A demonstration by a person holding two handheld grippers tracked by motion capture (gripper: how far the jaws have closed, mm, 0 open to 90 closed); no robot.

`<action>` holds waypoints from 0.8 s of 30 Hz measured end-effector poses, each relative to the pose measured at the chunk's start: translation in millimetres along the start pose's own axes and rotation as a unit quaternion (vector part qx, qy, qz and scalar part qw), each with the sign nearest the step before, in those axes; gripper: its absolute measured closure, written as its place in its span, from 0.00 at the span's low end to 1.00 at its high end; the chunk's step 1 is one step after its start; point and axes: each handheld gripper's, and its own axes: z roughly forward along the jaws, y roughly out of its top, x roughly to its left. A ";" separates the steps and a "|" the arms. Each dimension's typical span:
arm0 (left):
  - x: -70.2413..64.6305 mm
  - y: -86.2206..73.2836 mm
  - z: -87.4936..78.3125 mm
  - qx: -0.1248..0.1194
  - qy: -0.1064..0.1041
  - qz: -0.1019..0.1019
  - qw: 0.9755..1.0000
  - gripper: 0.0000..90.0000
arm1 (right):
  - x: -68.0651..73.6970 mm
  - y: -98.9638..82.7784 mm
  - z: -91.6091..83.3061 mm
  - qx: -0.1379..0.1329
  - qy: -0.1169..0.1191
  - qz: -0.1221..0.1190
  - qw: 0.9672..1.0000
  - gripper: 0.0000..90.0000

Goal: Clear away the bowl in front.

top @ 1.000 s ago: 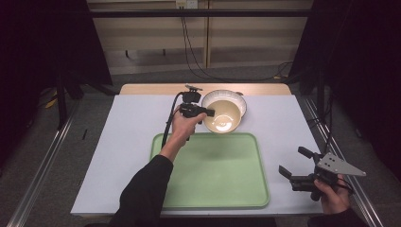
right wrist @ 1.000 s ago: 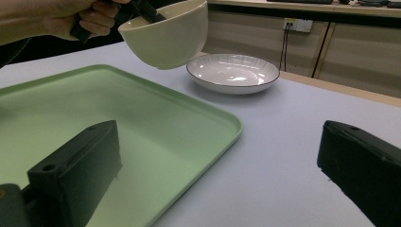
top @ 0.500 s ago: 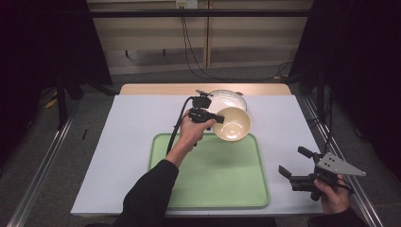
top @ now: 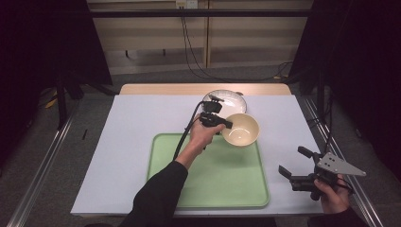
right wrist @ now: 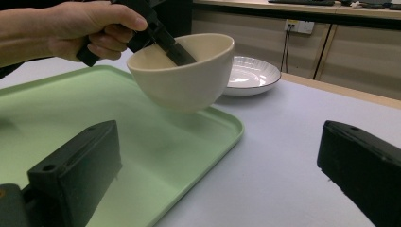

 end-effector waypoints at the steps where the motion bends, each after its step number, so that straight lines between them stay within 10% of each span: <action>1: -0.9 -0.3 3.9 0.007 -0.003 0.005 1.000 0.92 | 0.0 0.0 -0.1 0.003 -0.002 -0.001 1.000 0.00; 24: -2.5 -7.5 36.4 0.048 0.007 0.002 0.999 0.91 | 0.0 0.2 -0.1 0.002 -0.004 0.000 1.000 0.00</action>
